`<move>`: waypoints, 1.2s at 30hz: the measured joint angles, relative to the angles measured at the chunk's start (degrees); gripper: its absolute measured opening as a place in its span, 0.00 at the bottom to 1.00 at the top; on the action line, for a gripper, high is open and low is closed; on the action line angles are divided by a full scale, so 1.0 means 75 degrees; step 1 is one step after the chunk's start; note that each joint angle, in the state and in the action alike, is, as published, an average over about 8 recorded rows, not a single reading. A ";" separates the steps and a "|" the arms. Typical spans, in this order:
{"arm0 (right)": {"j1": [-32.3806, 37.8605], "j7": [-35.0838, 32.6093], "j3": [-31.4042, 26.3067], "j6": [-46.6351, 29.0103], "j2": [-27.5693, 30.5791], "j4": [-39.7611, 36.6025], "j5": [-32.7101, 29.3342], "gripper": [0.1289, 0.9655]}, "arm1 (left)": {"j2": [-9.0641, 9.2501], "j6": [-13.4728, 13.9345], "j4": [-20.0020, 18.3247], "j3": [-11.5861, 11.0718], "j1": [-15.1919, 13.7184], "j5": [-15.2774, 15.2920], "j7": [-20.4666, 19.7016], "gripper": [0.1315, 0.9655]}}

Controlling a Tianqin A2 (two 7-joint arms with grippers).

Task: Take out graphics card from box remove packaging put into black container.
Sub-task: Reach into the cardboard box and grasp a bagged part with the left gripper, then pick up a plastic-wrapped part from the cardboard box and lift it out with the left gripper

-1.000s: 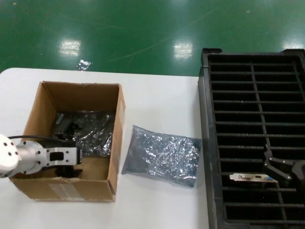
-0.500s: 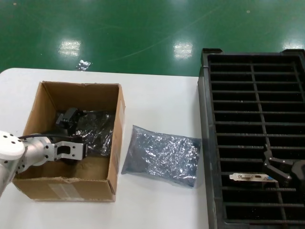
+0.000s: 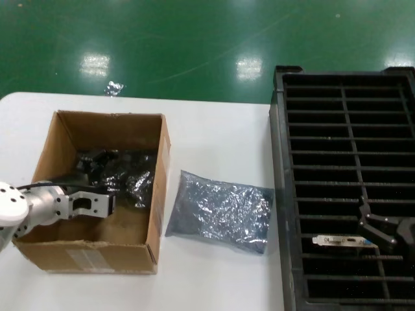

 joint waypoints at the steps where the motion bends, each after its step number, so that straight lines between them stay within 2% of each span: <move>1: 0.0000 0.0000 0.0000 0.0000 0.0000 0.0000 0.0000 1.00 | -0.0053 0.0004 -0.0154 0.0036 0.0061 0.0078 -0.0146 0.72; 6: 0.0000 0.0000 0.0000 0.0000 0.0000 0.0000 0.0000 1.00 | -0.0284 0.0006 -0.0826 0.0177 0.0312 0.0425 -0.0748 0.59; 7: 0.0000 0.0000 0.0000 0.0000 0.0000 0.0000 0.0000 1.00 | -0.0327 0.0004 -0.0949 0.0199 0.0356 0.0488 -0.0854 0.59; 11: 0.0000 0.0000 0.0000 0.0000 0.0000 0.0000 0.0000 1.00 | -0.0477 -0.0001 -0.1380 0.0271 0.0509 0.0714 -0.1203 0.46; 15: 0.0000 0.0000 0.0000 0.0000 0.0000 0.0000 0.0000 1.00 | -0.0596 0.0000 -0.1717 0.0317 0.0635 0.0887 -0.1474 0.33; 16: 0.0000 0.0000 0.0000 0.0000 0.0000 0.0000 0.0000 1.00 | -0.0620 -0.0001 -0.1789 0.0324 0.0662 0.0921 -0.1527 0.33; 24: 0.0000 0.0000 0.0000 0.0000 0.0000 0.0000 0.0000 1.00 | -0.0815 -0.0010 -0.2344 0.0353 0.0862 0.1175 -0.1922 0.14; 33: 0.0000 0.0000 0.0000 0.0000 0.0000 0.0000 0.0000 1.00 | -0.1079 -0.0093 -0.3138 0.0307 0.1104 0.1484 -0.2346 0.04; 36: 0.0000 0.0000 0.0000 0.0000 0.0000 0.0000 0.0000 1.00 | -0.1223 -0.0153 -0.3540 0.0247 0.1208 0.1630 -0.2491 0.04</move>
